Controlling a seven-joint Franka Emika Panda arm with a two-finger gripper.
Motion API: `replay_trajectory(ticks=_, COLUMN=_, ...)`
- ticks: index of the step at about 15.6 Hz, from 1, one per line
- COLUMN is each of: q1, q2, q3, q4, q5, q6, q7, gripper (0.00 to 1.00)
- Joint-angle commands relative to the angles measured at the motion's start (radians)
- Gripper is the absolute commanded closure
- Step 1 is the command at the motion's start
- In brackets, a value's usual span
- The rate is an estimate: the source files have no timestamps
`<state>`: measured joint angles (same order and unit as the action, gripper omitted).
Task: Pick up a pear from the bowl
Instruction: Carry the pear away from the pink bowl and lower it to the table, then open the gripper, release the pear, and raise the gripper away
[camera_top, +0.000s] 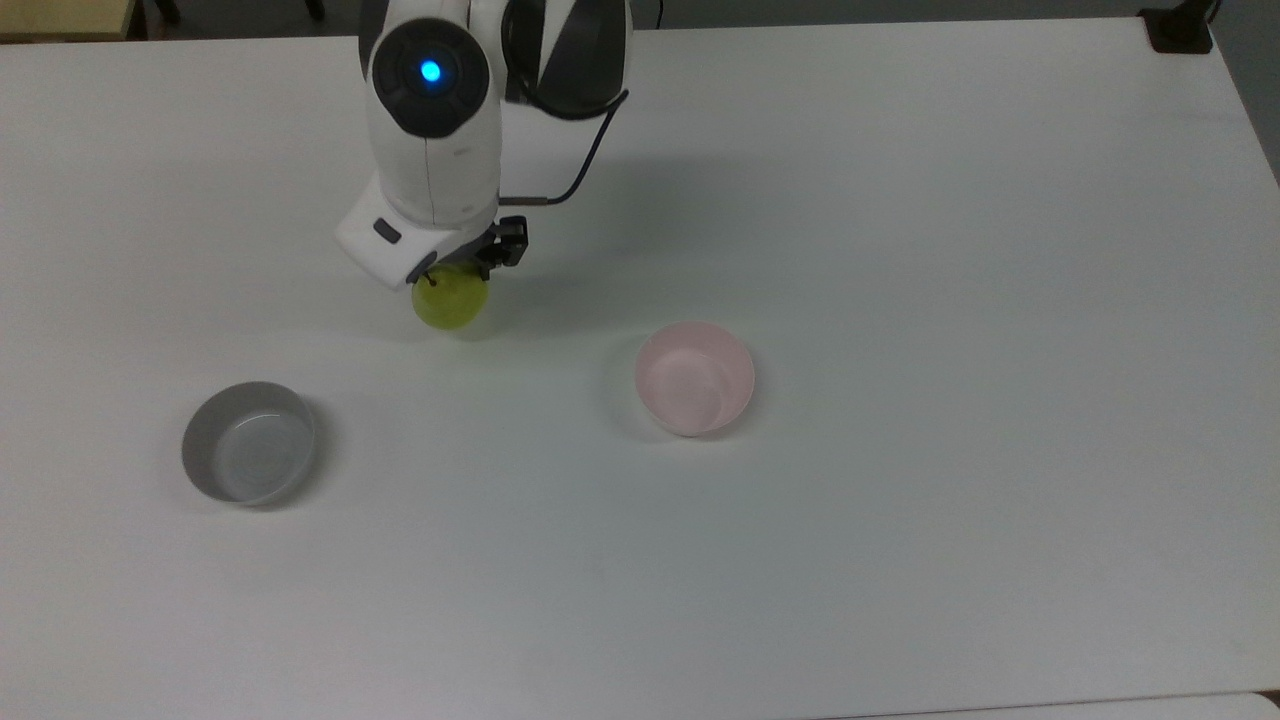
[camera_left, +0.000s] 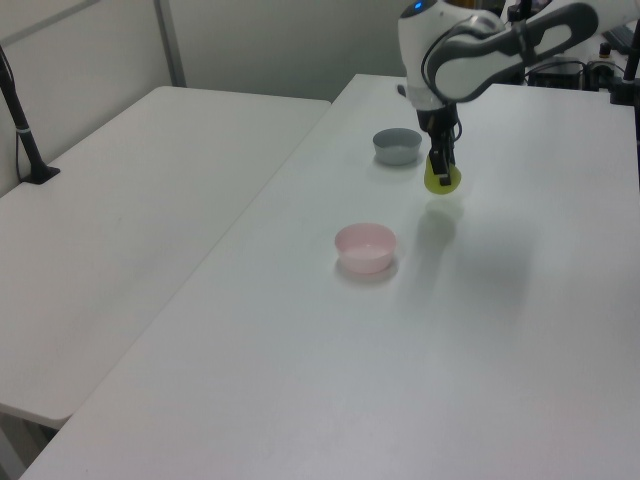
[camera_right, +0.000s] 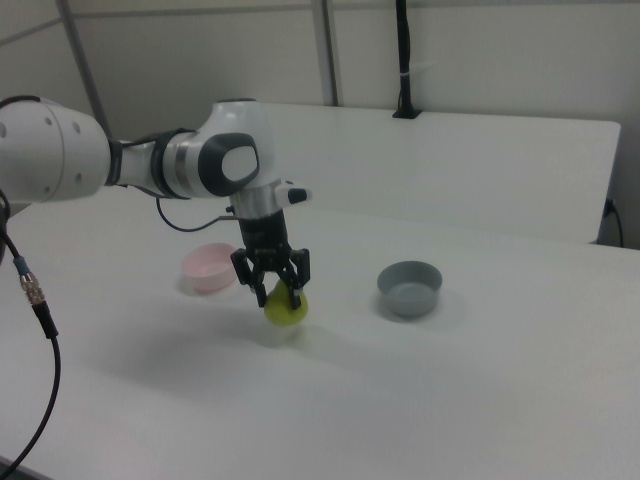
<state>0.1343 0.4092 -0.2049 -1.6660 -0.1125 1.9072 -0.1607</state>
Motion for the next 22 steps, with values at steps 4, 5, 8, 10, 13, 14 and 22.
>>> replay_trajectory(ticks=4, q1=0.004, q2=0.026, q3=0.002, q4=-0.008, q5=-0.033, q6=0.035, q7=0.027, gripper=0.39)
replay_trajectory(ticks=5, q1=0.002, q2=0.026, q3=0.002, q4=-0.008, q5=-0.033, q6=0.035, q7=0.027, gripper=0.28)
replay_trajectory(ticks=8, q1=0.002, q2=0.022, q3=0.001, q4=-0.006, q5=-0.033, q6=0.033, q7=0.023, gripper=0.0)
replay_trajectory(ticks=10, q1=0.002, q2=0.002, q3=-0.002, q4=0.0, q5=-0.029, q6=0.023, q7=0.023, gripper=0.0)
replay_trajectory(ticks=13, q1=-0.002, q2=-0.103, q3=-0.005, q4=0.003, q5=-0.013, q6=0.009, q7=0.027, gripper=0.0)
replay_trajectory(ticks=14, q1=-0.005, q2=-0.136, q3=-0.004, q4=0.009, q5=0.005, q6=-0.012, q7=0.027, gripper=0.0)
replay_trajectory(ticks=22, q1=-0.073, q2=-0.339, q3=-0.004, q4=0.055, q5=0.125, q6=-0.255, q7=0.013, gripper=0.0)
